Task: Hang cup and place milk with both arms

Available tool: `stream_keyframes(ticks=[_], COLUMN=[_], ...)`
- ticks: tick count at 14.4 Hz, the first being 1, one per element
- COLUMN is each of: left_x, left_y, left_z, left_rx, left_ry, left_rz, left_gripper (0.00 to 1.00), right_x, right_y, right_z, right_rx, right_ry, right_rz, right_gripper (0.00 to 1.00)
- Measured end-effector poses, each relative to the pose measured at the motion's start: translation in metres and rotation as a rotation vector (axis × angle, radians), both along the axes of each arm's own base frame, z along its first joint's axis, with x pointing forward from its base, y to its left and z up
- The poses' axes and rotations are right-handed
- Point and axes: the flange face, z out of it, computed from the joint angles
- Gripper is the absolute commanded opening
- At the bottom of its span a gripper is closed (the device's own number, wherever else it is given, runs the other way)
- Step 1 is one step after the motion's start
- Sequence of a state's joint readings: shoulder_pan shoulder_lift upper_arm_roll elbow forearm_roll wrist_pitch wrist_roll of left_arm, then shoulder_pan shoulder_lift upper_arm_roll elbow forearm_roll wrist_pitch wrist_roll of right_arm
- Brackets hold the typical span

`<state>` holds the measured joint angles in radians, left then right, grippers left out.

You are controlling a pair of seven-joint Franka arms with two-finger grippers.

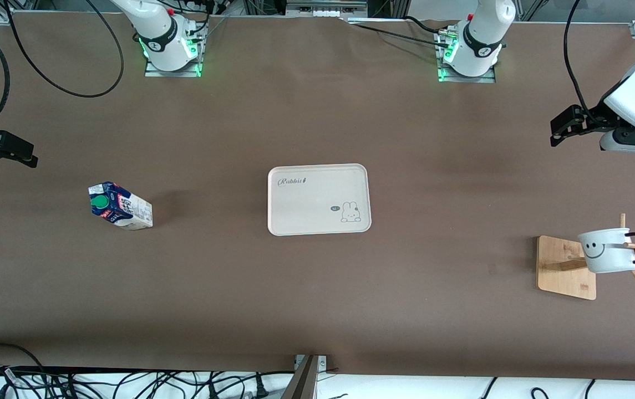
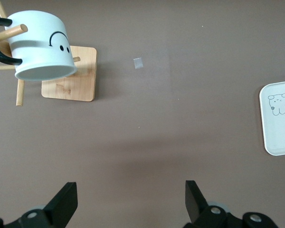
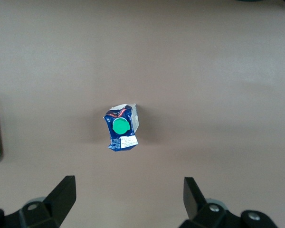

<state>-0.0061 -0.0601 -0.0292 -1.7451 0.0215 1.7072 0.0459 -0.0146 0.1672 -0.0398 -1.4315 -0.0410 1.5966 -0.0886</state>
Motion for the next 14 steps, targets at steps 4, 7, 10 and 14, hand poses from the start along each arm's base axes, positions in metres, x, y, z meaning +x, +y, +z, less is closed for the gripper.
stream_keyframes(ticks=[4, 7, 10, 14], left_x=[0.0001, 0.0002, 0.0002, 0.0002], left_y=[0.0000, 0.0000, 0.0000, 0.0000], left_z=[0.0000, 0.0000, 0.0001, 0.0002], left_rx=[0.000, 0.000, 0.000, 0.000], left_ry=[0.000, 0.000, 0.000, 0.000], left_rz=[0.000, 0.000, 0.000, 0.000], left_gripper=[1.00, 1.00, 1.00, 1.00], right_x=[-0.0016, -0.0019, -0.0020, -0.0020], right_y=[0.0007, 0.0007, 0.0007, 0.0007], right_z=[-0.0013, -0.0015, -0.0016, -0.0016], right_rx=[0.001, 0.001, 0.001, 0.001], right_ry=[0.015, 0.018, 0.019, 0.019], right_rz=[0.000, 0.000, 0.000, 0.000], right_gripper=[1.00, 1.00, 1.00, 1.00])
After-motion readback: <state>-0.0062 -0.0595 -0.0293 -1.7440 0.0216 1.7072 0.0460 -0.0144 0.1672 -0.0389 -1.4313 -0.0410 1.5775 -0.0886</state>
